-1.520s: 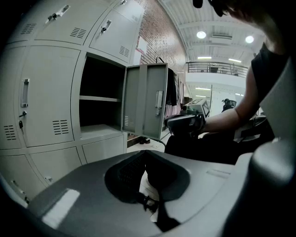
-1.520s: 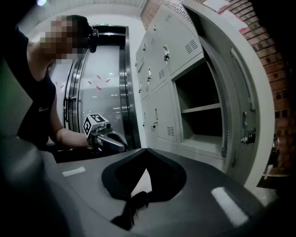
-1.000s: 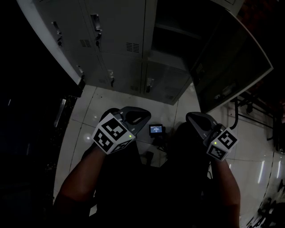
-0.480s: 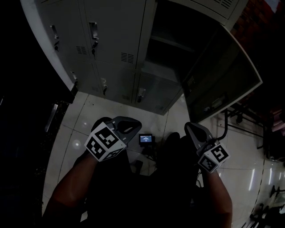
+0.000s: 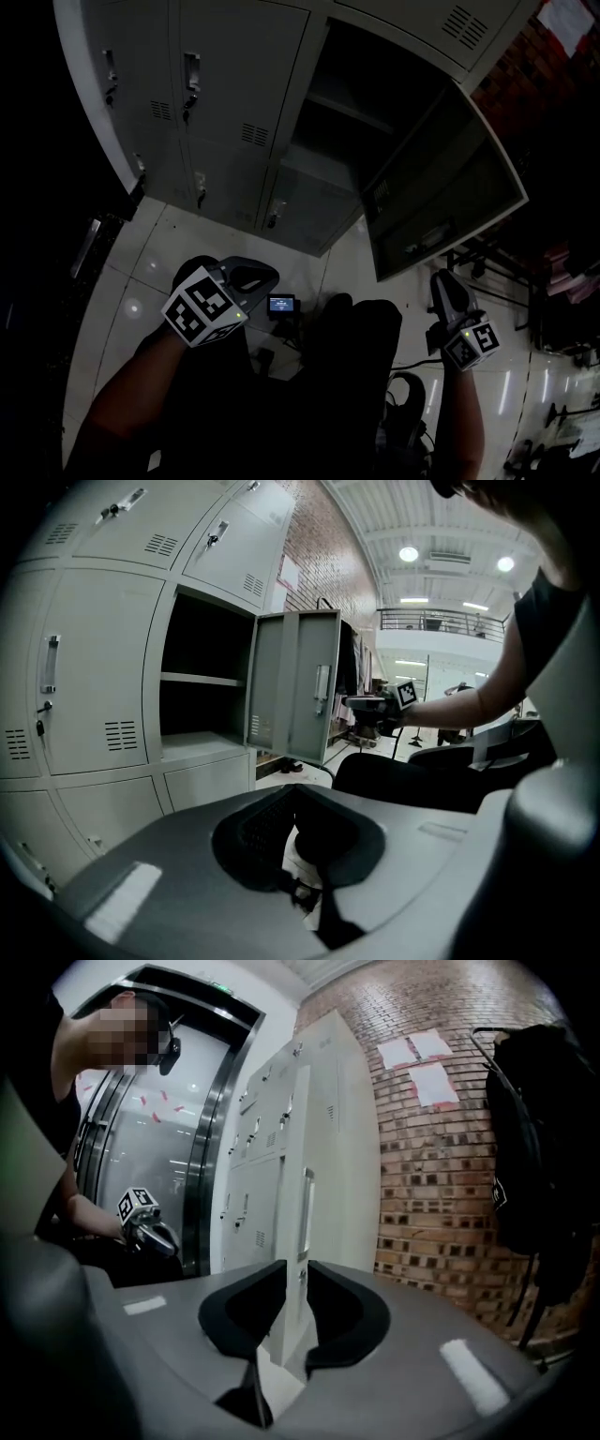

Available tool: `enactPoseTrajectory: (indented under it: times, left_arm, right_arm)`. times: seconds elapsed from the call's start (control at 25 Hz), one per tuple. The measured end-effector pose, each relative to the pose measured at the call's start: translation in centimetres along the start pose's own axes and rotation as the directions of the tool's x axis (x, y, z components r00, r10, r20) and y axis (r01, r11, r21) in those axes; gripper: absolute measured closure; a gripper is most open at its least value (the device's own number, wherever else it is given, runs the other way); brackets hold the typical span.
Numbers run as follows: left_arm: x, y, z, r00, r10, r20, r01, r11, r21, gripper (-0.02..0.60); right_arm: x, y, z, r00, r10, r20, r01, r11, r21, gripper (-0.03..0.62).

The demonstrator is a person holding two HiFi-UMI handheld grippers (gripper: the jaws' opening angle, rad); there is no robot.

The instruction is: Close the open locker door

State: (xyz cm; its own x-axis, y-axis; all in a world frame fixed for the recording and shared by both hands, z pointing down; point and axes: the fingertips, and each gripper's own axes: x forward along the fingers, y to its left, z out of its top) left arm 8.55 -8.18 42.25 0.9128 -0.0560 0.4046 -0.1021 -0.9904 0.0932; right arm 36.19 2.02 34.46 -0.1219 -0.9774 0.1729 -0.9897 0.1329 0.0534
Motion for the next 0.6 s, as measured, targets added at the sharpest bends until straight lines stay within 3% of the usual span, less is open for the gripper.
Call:
enactPoseTrajectory:
  times: [0.16,0.28,0.44,0.6]
  left_arm:
    - [0.1,-0.1,0.0,1.0,0.005,0.0,-0.005,1.0,0.002,0.569]
    - [0.1,-0.1,0.0,1.0,0.004,0.0,-0.004,1.0,-0.001,0.569]
    - [0.1,-0.1,0.1,1.0,0.002,0.0,-0.002,1.0,-0.001,0.569]
    - [0.1,-0.2,0.2,1.0,0.001,0.003,-0.001,1.0,-0.004,0.569]
  right_arm:
    - [1.1,-1.1,2.3,0.999,0.032,0.043,-0.03,0.999,-0.042,0.522]
    - [2.0,-0.7,3.1,0.993,0.106,0.053,-0.103,0.994,-0.046,0.496]
    - [3.1,2.1,4.7,0.967,0.237,0.098,-0.237,0.971,-0.009,0.488]
    - [4.7,4.7,5.3,0.942,0.319,0.107,-0.318,0.948,-0.026,0.491]
